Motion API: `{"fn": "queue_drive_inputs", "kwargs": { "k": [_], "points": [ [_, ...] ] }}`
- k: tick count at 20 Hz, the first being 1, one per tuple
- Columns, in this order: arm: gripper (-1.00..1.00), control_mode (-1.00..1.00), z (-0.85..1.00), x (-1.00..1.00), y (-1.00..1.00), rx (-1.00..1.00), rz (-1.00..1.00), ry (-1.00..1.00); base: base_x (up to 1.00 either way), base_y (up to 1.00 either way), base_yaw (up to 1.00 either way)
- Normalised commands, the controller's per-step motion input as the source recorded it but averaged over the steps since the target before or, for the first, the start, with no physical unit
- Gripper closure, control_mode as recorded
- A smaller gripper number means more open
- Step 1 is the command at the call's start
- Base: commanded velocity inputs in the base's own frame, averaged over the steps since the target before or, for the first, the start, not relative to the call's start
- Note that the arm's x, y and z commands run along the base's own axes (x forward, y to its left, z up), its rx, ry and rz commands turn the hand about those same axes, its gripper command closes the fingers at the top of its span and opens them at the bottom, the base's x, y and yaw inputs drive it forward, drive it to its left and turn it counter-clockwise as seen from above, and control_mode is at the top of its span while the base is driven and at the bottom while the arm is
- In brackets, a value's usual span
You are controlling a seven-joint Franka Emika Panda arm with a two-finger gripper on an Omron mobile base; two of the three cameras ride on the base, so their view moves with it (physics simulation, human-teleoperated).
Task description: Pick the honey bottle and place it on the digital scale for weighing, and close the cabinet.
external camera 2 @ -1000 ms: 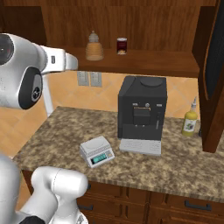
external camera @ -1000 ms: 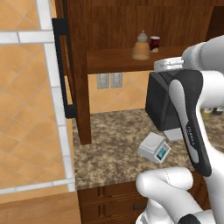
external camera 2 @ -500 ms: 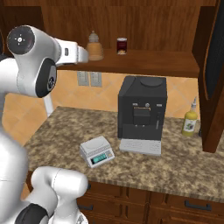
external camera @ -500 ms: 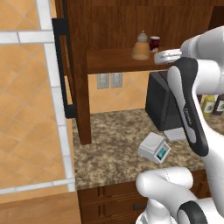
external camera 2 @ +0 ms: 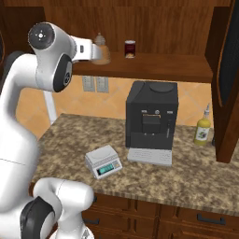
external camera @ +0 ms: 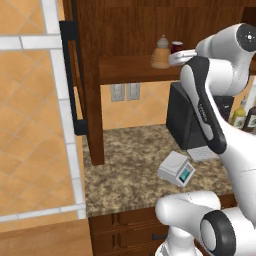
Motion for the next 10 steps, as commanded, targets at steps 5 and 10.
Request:
{"fn": "queue_drive_inputs", "kwargs": {
  "k": [5,10],
  "points": [
    [-1.00,-1.00,0.00,0.47,0.00,0.00,0.00,-0.12,0.00,0.00,0.00],
    [-1.00,-1.00,0.00,0.43,0.00,0.00,0.00,-0.16,0.00,0.00,0.00]
  ]
}}
